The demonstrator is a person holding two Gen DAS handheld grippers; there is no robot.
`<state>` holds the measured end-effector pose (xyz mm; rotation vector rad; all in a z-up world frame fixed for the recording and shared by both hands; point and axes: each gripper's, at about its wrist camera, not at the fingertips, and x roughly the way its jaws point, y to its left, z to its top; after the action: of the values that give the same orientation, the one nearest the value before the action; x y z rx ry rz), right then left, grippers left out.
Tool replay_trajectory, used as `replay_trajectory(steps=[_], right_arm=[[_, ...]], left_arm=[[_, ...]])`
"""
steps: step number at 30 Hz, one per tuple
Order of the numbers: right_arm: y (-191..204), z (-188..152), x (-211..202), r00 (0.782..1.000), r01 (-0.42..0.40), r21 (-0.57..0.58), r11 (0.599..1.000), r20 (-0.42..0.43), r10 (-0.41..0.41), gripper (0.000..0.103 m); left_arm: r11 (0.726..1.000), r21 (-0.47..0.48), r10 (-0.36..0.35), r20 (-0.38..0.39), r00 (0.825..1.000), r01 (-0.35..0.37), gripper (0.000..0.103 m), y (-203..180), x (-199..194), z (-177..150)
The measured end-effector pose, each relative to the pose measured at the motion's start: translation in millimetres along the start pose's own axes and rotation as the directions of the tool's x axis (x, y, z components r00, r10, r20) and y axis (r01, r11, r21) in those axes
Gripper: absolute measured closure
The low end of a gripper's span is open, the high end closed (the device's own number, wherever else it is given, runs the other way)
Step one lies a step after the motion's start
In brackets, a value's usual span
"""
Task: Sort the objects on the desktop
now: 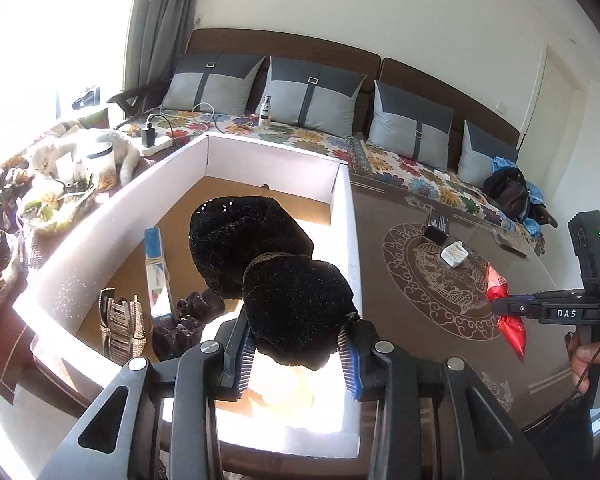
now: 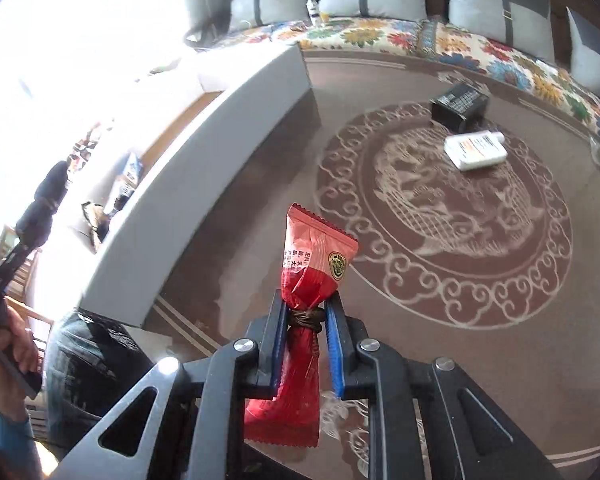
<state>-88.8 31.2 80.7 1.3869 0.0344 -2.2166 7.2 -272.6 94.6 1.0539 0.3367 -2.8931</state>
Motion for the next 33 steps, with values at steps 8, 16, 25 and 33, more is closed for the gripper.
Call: replay_trajectory(steps=[8, 16, 25, 33], right_arm=[[175, 92, 46, 0.975, -0.2, -0.209, 0.957, 0.056, 0.216, 0.084], [209, 85, 114, 0.979, -0.206, -0.225, 0.952, -0.035, 0.203, 0.047], [87, 18, 49, 0.965, 0.116, -0.202, 0.973, 0.256, -0.062, 0.007], [-91, -87, 47, 0.906, 0.413, -0.016, 0.911, 0.108, -0.409, 0.005]], left_arm=[[0.994, -0.001, 0.11, -0.162, 0.981, -0.111, 0.067, 42, 62, 8], [0.968, 0.02, 0.25, -0.133, 0.959, -0.249, 0.011, 51, 53, -14], [0.995, 0.014, 0.1, -0.039, 0.994, -0.099, 0.011, -19, 17, -20], [0.979, 0.152, -0.123, -0.106, 0.987, 0.138, 0.004, -155, 28, -49]])
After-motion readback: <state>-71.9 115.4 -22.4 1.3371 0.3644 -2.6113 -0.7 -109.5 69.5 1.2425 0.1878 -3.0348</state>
